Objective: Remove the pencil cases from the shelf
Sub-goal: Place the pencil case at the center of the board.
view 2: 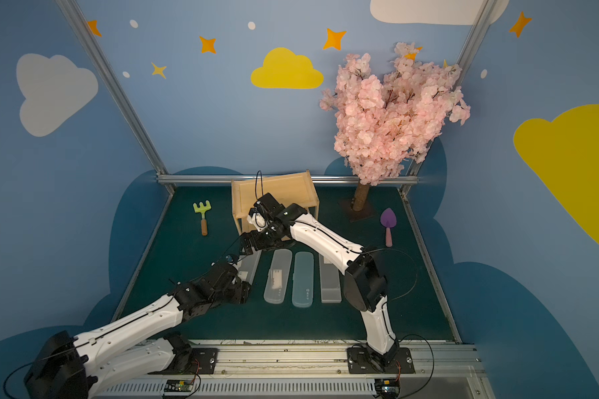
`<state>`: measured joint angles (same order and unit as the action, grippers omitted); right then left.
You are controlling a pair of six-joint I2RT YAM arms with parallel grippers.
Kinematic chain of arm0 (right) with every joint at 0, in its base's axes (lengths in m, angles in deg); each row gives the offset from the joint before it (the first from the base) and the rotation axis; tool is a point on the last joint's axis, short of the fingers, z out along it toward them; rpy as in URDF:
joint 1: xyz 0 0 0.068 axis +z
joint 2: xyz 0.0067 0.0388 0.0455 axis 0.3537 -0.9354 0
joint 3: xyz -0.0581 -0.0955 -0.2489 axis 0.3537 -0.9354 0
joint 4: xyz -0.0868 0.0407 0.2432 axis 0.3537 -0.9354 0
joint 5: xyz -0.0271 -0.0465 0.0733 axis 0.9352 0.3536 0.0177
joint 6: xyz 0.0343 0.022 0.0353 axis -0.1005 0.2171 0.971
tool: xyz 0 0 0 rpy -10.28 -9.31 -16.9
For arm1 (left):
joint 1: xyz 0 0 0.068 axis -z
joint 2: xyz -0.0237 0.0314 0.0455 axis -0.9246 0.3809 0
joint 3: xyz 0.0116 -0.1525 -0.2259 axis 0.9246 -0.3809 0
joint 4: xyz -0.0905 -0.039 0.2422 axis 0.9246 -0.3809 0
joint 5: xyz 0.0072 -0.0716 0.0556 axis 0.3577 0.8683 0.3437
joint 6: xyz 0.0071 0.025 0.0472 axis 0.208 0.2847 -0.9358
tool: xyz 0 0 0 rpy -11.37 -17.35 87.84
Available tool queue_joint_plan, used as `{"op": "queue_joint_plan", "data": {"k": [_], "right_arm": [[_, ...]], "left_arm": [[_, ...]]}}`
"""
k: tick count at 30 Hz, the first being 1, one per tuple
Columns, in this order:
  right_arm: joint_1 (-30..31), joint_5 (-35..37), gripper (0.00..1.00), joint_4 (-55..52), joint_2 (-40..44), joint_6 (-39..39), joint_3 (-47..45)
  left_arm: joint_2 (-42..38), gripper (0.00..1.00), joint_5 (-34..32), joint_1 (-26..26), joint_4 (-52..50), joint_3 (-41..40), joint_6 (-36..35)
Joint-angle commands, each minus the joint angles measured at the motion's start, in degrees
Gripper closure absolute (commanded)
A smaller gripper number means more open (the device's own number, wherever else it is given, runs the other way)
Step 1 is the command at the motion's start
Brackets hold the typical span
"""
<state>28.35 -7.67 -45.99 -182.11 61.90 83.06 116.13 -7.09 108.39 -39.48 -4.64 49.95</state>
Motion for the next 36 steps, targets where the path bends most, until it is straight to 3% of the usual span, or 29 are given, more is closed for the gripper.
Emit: {"op": "queue_joint_plan", "data": {"k": [1, 8, 15, 24, 36], "right_arm": [[-4.50, 6.95, 0.02, 1.87, 9.52, 0.62, -4.96], [-5.57, 6.18, 0.02, -0.32, 18.96, -3.22, -11.58], [-10.45, 5.38, 0.02, 1.66, 27.37, -4.37, -16.75], [-16.98, 2.39, 0.02, 1.36, 31.48, -5.51, -19.07], [-20.92, 0.83, 0.02, 1.20, 33.17, -6.17, -21.54]], "left_arm": [[-2.25, 0.41, -2.43, -1.37, -5.86, -2.86, 4.16], [1.47, 0.41, -2.07, -1.86, -6.88, -1.65, 5.38], [4.67, 0.42, -1.17, -1.84, -4.26, -0.83, 5.50], [12.09, 0.42, 3.32, -1.48, 0.01, 2.66, 2.94], [14.99, 0.41, 5.20, 1.56, 2.25, 2.98, 3.58]]}}
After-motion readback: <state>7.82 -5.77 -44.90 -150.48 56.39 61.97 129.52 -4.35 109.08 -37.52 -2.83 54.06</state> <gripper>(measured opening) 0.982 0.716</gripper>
